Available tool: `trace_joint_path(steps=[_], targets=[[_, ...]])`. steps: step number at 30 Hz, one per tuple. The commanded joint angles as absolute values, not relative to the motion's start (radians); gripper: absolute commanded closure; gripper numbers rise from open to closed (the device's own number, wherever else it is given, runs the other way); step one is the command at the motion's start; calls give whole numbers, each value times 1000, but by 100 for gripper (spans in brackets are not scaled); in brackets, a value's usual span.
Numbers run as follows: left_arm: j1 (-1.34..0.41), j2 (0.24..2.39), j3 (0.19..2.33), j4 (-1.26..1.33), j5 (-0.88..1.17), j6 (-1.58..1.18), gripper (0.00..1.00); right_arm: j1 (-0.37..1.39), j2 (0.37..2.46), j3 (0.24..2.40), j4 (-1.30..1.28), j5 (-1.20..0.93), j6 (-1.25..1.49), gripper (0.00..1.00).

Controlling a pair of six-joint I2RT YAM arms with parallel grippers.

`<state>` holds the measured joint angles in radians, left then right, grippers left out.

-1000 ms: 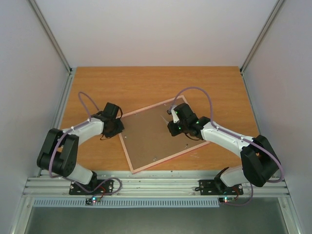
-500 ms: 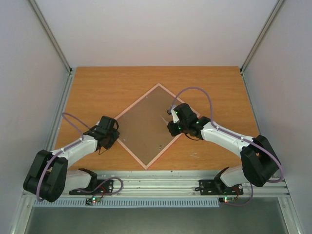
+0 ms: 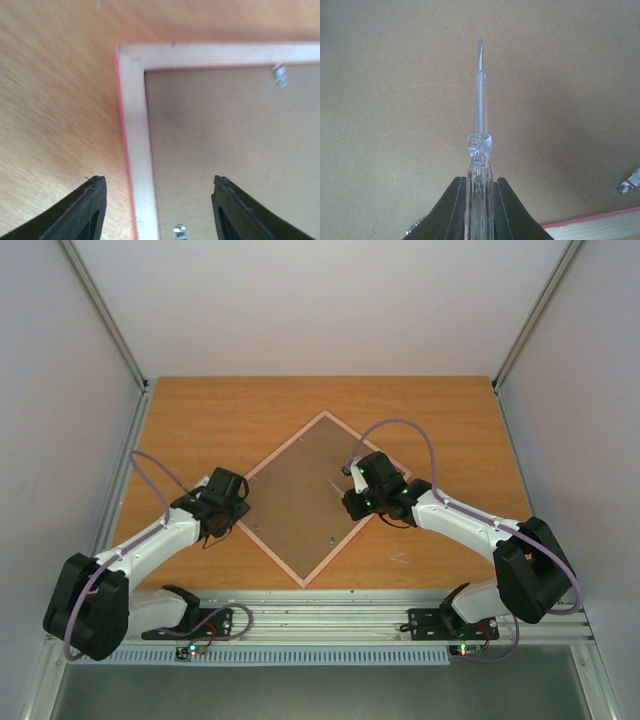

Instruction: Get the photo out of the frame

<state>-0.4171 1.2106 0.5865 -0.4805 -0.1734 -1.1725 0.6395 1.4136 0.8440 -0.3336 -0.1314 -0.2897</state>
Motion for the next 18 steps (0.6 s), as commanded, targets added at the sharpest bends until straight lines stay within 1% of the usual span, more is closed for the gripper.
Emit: trace_joint_path(steps=[1, 2, 4, 7, 11, 18], targets=[[-418, 1173, 710, -630, -343, -972, 34, 635, 1422, 867, -342, -146, -284, 99], [-413, 1173, 728, -618, -352, -927, 28, 635, 1421, 867, -342, -146, -284, 99], [-394, 1189, 766, -584, -353, -759, 23, 637, 1420, 867, -339, -152, -284, 99], [-357, 1252, 828, -526, -305, -593, 18, 637, 1422, 867, -340, -154, -282, 99], [-284, 1358, 887, -467, -152, -485, 16, 635, 1414, 864, -341, -151, -284, 99], [-203, 1523, 959, -457, -11, -406, 16, 636, 1408, 862, -342, -151, -284, 99]])
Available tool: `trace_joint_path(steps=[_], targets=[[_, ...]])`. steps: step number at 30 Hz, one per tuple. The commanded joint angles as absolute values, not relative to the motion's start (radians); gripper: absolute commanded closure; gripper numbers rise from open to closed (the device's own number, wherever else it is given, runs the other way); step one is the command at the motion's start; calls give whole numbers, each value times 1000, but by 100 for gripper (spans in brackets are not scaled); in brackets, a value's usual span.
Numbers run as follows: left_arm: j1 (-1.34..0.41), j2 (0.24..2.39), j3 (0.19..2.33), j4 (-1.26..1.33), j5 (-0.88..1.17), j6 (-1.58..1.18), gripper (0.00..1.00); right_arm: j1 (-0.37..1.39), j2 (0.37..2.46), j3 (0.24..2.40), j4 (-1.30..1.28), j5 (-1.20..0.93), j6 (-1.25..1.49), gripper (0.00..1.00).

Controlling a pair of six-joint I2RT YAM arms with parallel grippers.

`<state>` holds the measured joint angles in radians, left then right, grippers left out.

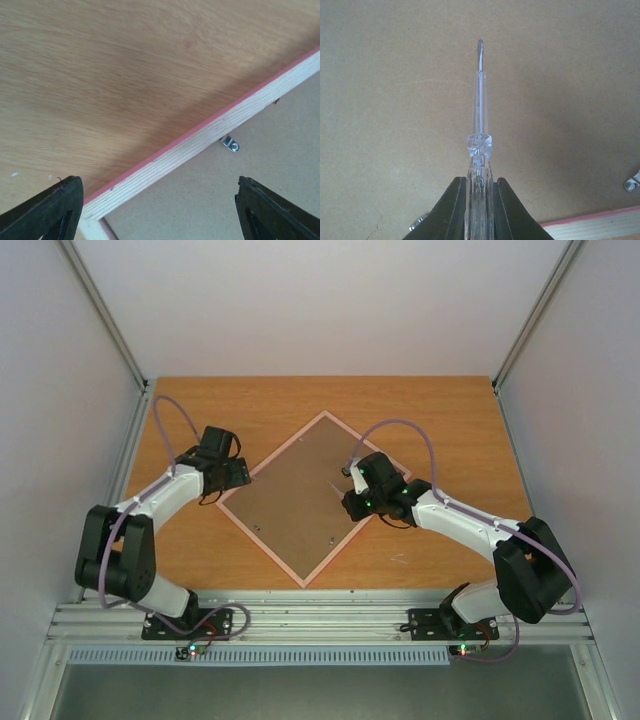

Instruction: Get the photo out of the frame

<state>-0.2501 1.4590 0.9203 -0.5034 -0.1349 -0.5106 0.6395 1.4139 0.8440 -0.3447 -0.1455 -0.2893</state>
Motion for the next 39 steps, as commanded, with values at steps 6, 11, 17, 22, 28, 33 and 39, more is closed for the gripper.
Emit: trace_joint_path(steps=[6, 11, 17, 22, 28, 33, 39], targets=[[-150, 1620, 981, -427, 112, -391, 16, 636, 1416, 864, -339, -159, -284, 99], [-131, 1672, 980, -426, 129, -395, 18, 636, 1418, 864, -339, -157, -284, 99], [-126, 1698, 976, -437, 131, -400, 23, 636, 1420, 865, -340, -160, -284, 99], [-126, 1707, 970, -444, 160, -408, 32, 635, 1416, 865, -345, -154, -282, 99], [-126, 1697, 946, -451, 185, -417, 41, 636, 1414, 865, -344, -153, -280, 99], [-127, 1680, 910, -446, 220, -440, 49, 636, 1414, 866, -345, -157, -281, 99], [-132, 1643, 849, -434, 249, -482, 53, 636, 1411, 867, -346, -163, -277, 99]])
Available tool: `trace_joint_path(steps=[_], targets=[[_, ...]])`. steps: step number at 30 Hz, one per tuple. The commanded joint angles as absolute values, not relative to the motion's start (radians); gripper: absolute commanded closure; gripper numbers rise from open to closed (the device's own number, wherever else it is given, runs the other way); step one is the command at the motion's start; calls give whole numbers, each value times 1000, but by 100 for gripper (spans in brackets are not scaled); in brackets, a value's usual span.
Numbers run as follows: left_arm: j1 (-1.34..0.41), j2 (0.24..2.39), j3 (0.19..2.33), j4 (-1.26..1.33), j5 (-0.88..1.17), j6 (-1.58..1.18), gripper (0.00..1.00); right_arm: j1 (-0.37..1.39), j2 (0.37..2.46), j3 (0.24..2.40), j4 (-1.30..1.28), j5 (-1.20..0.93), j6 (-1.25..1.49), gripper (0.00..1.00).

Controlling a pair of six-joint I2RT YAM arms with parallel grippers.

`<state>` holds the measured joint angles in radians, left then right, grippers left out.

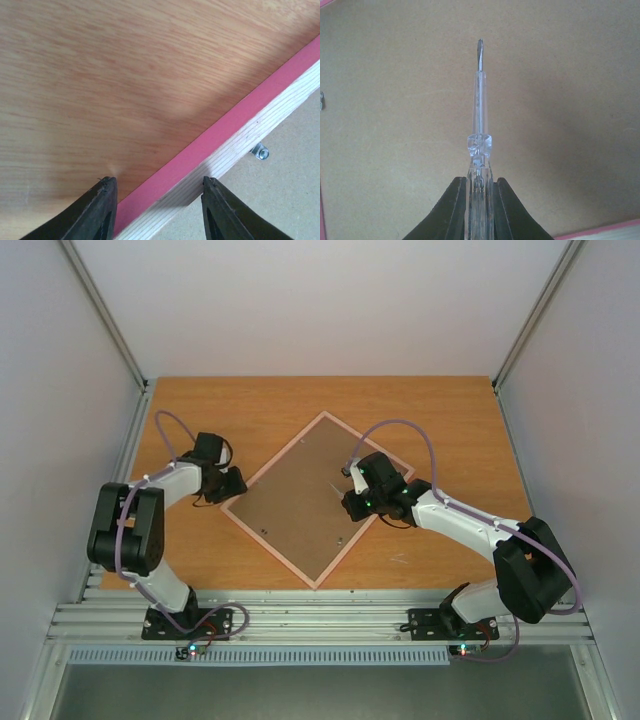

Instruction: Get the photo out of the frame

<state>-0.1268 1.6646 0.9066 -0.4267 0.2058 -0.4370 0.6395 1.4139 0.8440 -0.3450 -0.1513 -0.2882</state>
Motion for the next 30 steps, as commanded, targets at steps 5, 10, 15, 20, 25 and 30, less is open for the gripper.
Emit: trace_joint_path(steps=[5, 10, 15, 20, 25, 30], targets=[[-155, 1619, 820, -454, 267, -502, 53, 636, 1413, 867, -345, -170, -275, 99], [-215, 1592, 800, -477, 246, -509, 53, 636, 1414, 867, -345, -172, -276, 99], [-283, 1569, 804, -525, 212, -512, 53, 635, 1415, 868, -344, -173, -276, 99], [-342, 1549, 809, -563, 182, -514, 54, 637, 1414, 868, -345, -178, -276, 99], [-390, 1545, 813, -584, 163, -518, 60, 636, 1419, 873, -348, -196, -275, 99], [-409, 1543, 800, -574, 156, -528, 69, 637, 1434, 889, -360, -230, -272, 99]])
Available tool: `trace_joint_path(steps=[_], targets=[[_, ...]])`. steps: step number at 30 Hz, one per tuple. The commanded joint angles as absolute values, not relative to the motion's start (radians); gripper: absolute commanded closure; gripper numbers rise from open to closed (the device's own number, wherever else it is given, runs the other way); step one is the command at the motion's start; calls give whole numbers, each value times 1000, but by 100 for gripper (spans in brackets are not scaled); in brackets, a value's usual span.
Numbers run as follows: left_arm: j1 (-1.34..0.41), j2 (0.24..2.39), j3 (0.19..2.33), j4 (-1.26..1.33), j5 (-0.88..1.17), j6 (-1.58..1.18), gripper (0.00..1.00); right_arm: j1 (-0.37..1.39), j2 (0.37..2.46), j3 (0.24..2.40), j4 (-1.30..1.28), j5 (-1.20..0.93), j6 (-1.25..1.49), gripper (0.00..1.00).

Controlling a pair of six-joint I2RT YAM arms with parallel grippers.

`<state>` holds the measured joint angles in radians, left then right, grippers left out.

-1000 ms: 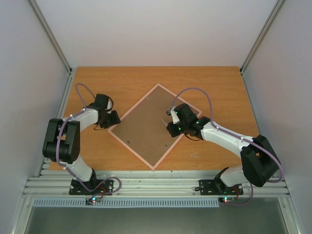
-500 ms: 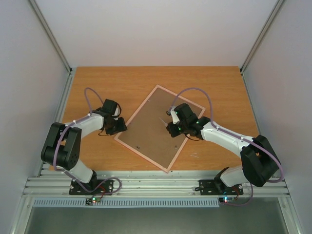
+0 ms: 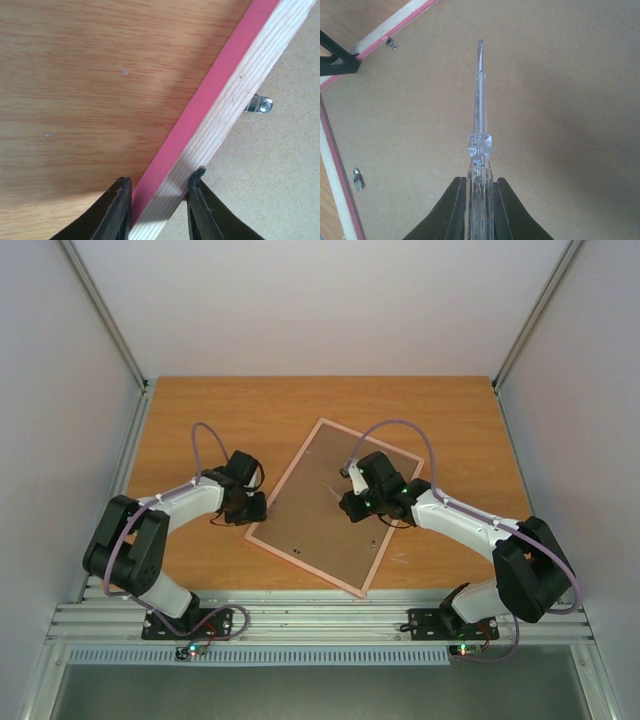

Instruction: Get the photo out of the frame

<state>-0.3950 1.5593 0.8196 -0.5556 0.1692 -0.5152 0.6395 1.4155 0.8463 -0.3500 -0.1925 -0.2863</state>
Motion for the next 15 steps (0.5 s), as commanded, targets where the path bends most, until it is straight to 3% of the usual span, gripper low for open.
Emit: trace_joint_path(steps=[1, 10, 15], targets=[[-409, 1541, 796, -567, 159, -532, 71, 636, 1441, 892, -360, -236, -270, 99], [-410, 1480, 772, -586, 50, -617, 90, 636, 1460, 905, -359, -260, -262, 99], [-410, 1448, 748, -569, 85, -635, 90, 637, 1467, 909, -359, -283, -262, 99]])
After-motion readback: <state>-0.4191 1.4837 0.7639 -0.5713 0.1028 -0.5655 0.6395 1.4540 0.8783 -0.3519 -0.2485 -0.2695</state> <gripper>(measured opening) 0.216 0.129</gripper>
